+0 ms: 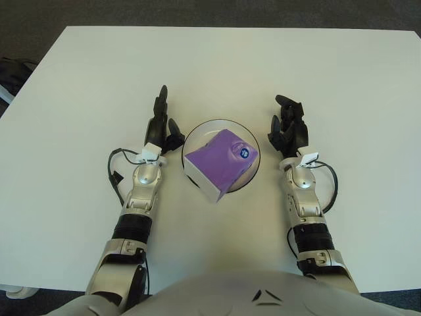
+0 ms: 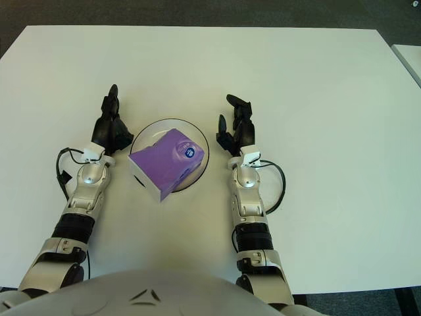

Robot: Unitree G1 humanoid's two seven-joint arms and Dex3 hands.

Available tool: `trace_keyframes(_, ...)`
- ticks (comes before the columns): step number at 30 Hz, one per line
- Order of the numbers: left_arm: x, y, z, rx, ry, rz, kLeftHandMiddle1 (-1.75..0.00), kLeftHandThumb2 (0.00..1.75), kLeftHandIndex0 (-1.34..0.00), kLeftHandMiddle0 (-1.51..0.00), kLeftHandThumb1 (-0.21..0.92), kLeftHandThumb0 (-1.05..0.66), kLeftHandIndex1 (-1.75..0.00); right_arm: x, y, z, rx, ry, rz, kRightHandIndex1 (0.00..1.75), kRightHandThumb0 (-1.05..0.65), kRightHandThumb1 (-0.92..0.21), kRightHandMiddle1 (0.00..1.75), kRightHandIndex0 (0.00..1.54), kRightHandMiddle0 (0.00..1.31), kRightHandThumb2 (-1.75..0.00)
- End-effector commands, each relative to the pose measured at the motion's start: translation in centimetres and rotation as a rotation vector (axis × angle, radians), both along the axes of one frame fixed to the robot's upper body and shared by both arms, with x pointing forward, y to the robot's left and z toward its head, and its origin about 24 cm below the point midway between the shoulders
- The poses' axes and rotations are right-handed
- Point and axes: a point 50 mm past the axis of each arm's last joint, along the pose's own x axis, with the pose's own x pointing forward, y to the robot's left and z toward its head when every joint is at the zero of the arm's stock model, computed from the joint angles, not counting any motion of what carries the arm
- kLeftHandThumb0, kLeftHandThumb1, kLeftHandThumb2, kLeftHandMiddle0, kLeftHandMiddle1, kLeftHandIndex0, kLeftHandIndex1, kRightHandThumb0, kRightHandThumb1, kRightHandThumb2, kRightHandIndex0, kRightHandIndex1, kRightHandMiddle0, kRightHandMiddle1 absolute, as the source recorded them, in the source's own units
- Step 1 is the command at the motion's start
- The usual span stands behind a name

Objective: Put the tissue paper into the plate.

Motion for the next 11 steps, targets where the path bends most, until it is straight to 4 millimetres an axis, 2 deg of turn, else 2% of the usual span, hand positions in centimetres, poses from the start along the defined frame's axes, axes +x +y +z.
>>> trace_keyframes(1, -1.28, 0.24, -2.8, 0.003, 0.136, 0.012, 0.0, 1.21, 0.0, -0.02, 0.92, -0.9, -0.16, -0.94, -0.54, -2.81, 0.024, 0.135, -0.019, 0.12, -0.56, -0.92, 0.96, 0.37, 0.0, -0.64)
trace_keyframes(11, -1.3, 0.23, -2.82, -0.001, 0.136, 0.009, 0.0, 1.21, 0.0, -0.02, 0.92, -0.89, -0.15, -0.92, -0.56, -2.83, 0.031, 0.135, -0.016, 0.12, -0.55, -0.91, 0.98, 0.37, 0.0, -0.64)
